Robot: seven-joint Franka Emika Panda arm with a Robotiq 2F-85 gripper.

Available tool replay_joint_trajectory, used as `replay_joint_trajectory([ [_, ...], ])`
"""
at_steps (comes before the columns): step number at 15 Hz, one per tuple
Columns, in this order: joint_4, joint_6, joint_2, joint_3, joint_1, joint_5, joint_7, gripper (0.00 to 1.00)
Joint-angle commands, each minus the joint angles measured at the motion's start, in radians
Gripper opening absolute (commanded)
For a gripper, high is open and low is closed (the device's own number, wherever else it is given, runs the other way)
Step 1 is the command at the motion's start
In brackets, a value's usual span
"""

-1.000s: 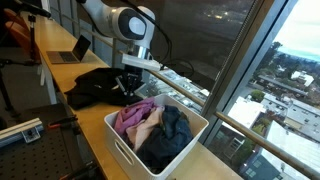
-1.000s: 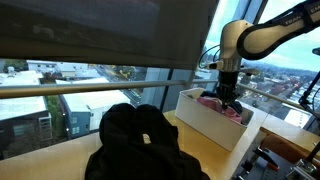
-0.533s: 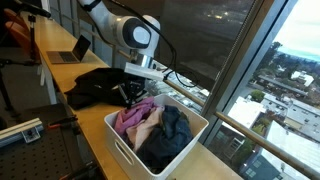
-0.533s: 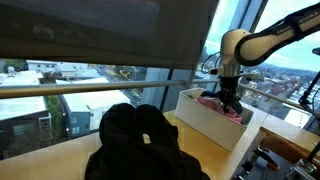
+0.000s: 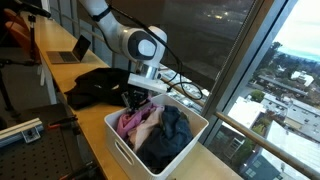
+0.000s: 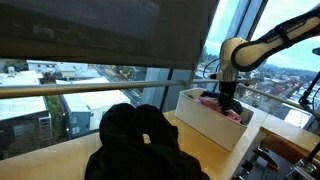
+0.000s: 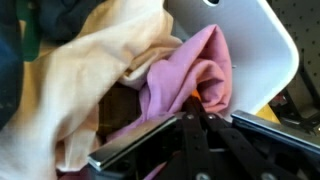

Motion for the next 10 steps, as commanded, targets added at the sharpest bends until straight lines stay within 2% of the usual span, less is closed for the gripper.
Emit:
replay_joint_trajectory([
  [1,-0.025,0.102,0.097,0.004,-0.026,0.073,-0.004,0.00],
  [5,-0.077,0.187,0.122,0.015,-0.050,0.104,0.000,0.00],
  [10,-0.141,0.156,-0.047,0.012,-0.061,0.131,0.000,0.00],
])
